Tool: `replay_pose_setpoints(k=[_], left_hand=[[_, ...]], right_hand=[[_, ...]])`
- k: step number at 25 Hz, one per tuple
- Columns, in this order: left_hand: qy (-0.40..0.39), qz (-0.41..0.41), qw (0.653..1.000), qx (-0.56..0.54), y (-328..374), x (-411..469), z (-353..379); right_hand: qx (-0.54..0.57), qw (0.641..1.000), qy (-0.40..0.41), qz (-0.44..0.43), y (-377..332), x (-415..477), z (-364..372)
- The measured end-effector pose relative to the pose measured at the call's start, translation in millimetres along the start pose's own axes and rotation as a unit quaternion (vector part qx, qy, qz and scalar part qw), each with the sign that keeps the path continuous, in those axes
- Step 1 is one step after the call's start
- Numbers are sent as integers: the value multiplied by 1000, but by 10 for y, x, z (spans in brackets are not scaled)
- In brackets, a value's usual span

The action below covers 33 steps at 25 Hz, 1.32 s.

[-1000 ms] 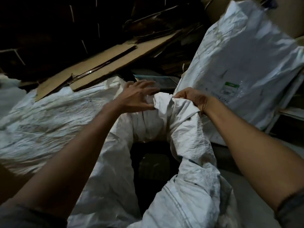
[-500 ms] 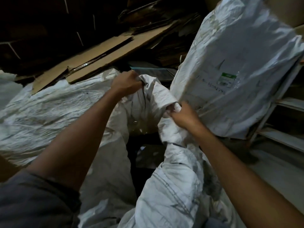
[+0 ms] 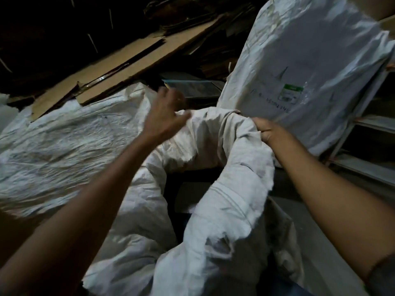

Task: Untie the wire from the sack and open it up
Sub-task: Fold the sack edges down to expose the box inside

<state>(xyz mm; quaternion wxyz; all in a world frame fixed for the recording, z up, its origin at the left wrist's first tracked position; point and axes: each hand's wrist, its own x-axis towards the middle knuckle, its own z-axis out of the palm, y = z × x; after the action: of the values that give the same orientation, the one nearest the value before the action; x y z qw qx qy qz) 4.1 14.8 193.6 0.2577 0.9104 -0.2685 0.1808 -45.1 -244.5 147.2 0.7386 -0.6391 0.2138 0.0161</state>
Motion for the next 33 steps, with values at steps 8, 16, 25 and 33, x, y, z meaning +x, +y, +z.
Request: replay_pose_setpoints(k=[8,16,25,33], left_hand=[[-403,-65,882,-233,577,-885,470],[-165,4,986,-17,921,-1549,734],[20,63,998,-17,1539,-2098,894],[-196,-80,943,-259,1265,-2302,475]], right_hand=[[162,986,33,-26,-131,-107,-102],[-24,999,-40,-20,-100,-1046,-173],[110,987,-61,102,605,-1788,-318],[-50,994,102,5,718,-1515,-308]])
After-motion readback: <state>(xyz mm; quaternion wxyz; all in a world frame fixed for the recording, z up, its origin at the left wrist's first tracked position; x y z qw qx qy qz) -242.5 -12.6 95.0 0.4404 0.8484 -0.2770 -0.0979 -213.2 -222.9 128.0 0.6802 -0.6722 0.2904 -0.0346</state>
